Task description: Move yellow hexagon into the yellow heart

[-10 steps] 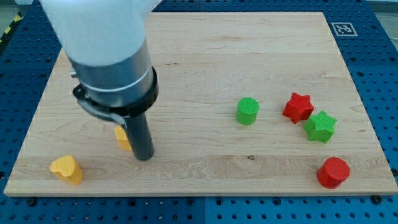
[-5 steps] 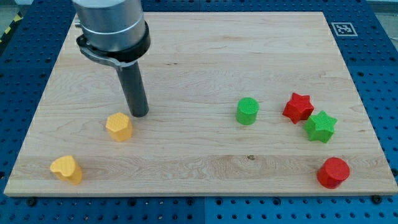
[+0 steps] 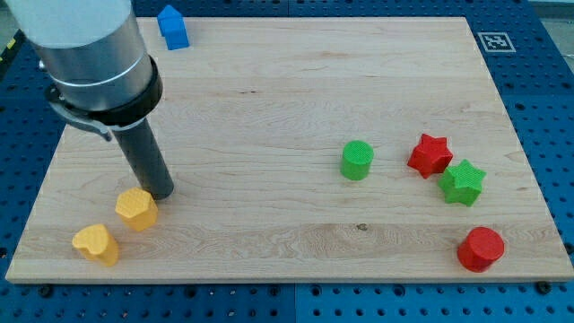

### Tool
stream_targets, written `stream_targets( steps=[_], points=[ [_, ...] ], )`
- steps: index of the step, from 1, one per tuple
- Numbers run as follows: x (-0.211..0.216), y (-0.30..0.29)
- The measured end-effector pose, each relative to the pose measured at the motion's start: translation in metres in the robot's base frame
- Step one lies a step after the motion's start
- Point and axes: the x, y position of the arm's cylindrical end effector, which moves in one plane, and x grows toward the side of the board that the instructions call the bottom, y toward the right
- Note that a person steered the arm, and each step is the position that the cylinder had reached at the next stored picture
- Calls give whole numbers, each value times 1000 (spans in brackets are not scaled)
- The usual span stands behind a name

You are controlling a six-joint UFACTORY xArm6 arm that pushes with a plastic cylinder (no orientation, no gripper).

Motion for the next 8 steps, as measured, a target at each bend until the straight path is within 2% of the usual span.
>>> stream_targets(
  steps=[2, 4, 6, 8],
  points=[
    [0, -16],
    [2, 2],
    [34, 4],
    [42, 4]
  ],
)
